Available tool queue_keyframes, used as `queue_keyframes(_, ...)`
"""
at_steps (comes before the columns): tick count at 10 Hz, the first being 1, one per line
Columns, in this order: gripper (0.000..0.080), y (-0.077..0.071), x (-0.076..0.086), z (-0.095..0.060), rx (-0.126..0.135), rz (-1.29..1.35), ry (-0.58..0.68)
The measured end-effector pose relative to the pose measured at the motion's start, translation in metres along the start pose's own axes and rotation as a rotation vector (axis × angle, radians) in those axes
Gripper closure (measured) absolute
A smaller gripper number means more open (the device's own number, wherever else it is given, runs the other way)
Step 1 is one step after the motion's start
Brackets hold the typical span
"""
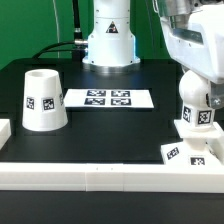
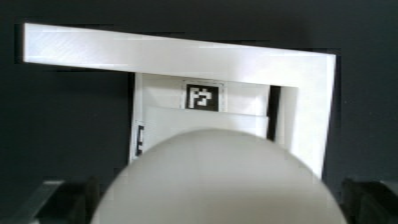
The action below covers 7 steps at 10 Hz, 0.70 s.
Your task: Assemble lamp
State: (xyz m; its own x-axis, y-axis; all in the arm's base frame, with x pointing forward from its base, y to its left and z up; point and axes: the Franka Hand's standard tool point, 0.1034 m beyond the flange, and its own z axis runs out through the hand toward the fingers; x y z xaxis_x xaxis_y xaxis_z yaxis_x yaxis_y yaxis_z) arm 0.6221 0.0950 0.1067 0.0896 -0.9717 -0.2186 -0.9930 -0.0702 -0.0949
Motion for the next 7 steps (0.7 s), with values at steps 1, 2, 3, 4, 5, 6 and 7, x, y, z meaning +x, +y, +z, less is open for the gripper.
queue_keyframes(1, 0.0115, 0.0005, -0.0002, -0.0003, -0.003, -0.068, 0.001)
queue_keyframes(2, 0.0102, 0.0007, -0.0004, -0.0005, -0.005, -0.118, 0.000)
queue_keyframes(3, 0.0101, 0.0015, 0.0012, 0.0000, -0.006, -0.169, 0.001)
queue_keyframes(4, 0.0101, 0.0017, 0.0016, 0.0001, -0.006, -0.278, 0.001)
queue_keyframes(5, 0.0101, 0.0018, 0.0016, 0.0004, -0.007, -0.353, 0.001)
queue_keyframes(6, 0.0101, 0.0019, 0.0016, 0.0005, -0.007, -0.395, 0.000)
queue_keyframes(7, 0.0101, 0.0019, 0.0018, 0.0007, -0.007, -0.495, 0.000)
